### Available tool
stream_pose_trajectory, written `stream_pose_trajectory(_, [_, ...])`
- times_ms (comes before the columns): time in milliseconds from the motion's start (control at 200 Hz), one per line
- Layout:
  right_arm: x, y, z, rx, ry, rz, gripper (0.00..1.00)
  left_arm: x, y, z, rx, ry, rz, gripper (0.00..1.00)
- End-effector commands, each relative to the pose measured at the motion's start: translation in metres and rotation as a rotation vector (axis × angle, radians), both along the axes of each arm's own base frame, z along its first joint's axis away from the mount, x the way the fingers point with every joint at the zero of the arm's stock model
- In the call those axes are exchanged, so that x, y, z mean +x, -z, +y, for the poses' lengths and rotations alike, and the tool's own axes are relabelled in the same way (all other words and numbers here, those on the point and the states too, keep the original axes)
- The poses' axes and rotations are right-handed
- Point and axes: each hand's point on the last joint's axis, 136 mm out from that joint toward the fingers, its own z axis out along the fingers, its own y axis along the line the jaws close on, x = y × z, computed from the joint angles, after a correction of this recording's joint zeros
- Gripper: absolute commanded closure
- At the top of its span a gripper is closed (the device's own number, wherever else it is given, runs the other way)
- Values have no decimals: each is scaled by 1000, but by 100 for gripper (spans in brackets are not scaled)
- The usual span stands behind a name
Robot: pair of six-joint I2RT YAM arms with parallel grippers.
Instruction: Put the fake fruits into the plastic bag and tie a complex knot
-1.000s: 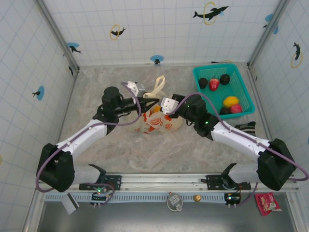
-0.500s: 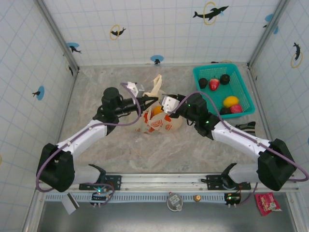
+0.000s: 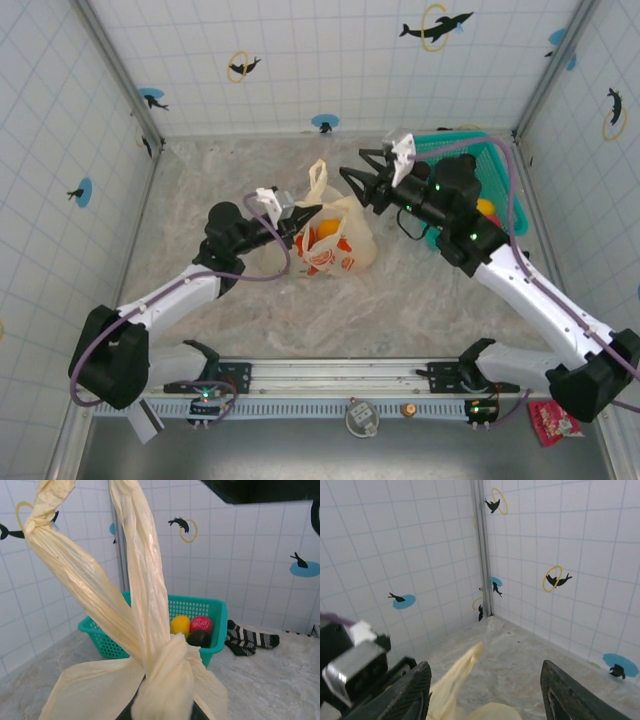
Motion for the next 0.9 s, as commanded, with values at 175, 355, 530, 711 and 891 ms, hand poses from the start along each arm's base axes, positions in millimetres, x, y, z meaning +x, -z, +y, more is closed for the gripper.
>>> stream_pose_trajectory(175, [20,16,49,51,-158,594,33,-11,-2,-2,23,8,-130,100])
stream_pose_trajectory(355, [17,35,59,3,-175,681,37,-11,-1,-2,31,6,-131,100])
stream_pose_trajectory(530, [11,37,59,-19,-180,694,51,-11,-1,-2,36,6,-126,100])
stream_pose_trajectory(711, [8,29,54,-9,-169,675,83,-8,1,-2,40,-5,-106,100])
stream_pose_trajectory(891, [0,16,41,-5,-134,592,99,1,1,-2,29,-24,-42,100])
